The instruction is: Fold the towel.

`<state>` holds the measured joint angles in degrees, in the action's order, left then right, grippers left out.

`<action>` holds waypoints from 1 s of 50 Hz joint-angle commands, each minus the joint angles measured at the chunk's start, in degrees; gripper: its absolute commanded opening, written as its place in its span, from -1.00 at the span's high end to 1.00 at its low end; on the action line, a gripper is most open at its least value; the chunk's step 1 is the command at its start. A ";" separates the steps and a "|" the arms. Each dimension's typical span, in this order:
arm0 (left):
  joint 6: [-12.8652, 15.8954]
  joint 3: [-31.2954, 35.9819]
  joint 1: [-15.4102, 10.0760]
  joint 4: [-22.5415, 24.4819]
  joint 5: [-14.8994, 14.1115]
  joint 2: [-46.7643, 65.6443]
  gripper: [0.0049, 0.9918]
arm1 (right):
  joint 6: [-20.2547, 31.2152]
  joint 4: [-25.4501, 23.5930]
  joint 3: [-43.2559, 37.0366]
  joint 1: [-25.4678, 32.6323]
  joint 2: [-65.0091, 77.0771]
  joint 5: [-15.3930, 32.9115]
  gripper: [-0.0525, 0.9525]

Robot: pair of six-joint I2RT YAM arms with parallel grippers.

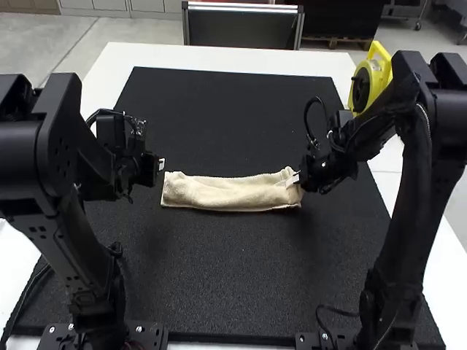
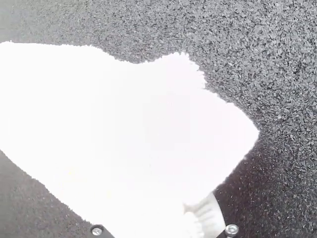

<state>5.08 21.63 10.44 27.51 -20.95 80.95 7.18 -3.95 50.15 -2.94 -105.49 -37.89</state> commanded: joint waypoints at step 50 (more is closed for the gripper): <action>-0.69 2.02 -0.07 0.44 0.03 -0.97 0.12 | -8.23 -0.98 4.87 -11.30 7.32 -2.72 0.94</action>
<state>5.06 21.63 10.44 27.51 -20.95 80.93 2.04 -6.26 53.67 -12.25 -99.81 -39.24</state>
